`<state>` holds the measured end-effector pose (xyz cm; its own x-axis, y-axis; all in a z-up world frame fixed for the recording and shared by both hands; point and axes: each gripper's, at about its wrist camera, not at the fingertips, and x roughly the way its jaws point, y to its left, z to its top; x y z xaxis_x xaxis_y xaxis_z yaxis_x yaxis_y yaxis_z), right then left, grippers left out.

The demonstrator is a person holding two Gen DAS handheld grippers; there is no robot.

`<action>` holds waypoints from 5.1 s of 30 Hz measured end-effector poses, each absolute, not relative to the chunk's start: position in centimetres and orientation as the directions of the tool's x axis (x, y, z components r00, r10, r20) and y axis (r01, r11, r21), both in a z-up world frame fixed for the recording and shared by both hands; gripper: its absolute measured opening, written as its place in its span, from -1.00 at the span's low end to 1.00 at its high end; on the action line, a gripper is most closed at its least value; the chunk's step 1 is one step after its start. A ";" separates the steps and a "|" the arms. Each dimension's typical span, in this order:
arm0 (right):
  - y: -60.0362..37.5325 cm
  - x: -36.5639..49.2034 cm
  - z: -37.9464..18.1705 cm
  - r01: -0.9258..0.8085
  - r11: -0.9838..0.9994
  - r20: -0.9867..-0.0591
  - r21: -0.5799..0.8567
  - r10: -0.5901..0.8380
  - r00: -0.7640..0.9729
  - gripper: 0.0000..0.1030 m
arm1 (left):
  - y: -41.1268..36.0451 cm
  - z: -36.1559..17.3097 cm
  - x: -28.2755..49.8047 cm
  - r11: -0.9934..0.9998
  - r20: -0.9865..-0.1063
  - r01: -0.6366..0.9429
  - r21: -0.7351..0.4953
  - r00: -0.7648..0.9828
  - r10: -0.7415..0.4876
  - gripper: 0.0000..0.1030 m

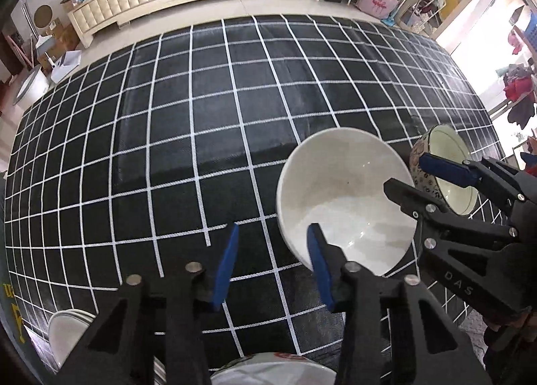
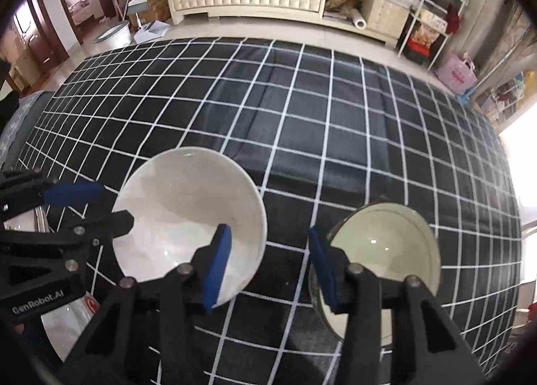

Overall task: Organize plates and bowls
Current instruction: 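Reach the left tool to the second white bowl and grasp its rim, then carry the second white bowl and lower it into the first white bowl, then open the left tool to release the bowl and lift away, then reach the left tool to the green-patterned bowl and grasp its rim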

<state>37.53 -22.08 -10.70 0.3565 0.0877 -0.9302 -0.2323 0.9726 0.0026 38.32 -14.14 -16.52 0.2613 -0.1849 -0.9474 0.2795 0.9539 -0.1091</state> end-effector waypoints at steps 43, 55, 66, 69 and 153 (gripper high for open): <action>-18.4 32.9 -5.8 -0.193 0.978 -0.897 0.080 0.155 0.415 -0.81 | -13.9 -11.8 32.1 0.965 -0.927 0.252 -0.070 0.341 -0.156 -0.82; -15.6 29.0 -4.7 -0.220 0.972 -0.894 0.083 0.171 0.414 -0.81 | -9.6 -11.0 27.0 0.974 -0.926 0.214 -0.070 0.348 -0.143 -0.82; -13.9 25.4 -7.2 -0.224 0.968 -0.923 0.111 0.184 0.339 -0.80 | -6.8 -13.9 23.2 0.979 -0.947 0.185 -0.090 0.287 -0.141 -0.82; -13.9 25.3 -8.3 -0.204 0.968 -0.933 0.145 0.202 0.299 -0.80 | -6.6 -14.7 22.9 0.980 -0.953 0.178 -0.087 0.272 -0.134 -0.83; -33.5 26.3 2.4 0.048 0.999 -0.777 0.004 -0.027 0.629 0.53 | -22.0 -3.6 27.9 0.919 -0.781 0.386 -0.081 0.549 -0.299 0.45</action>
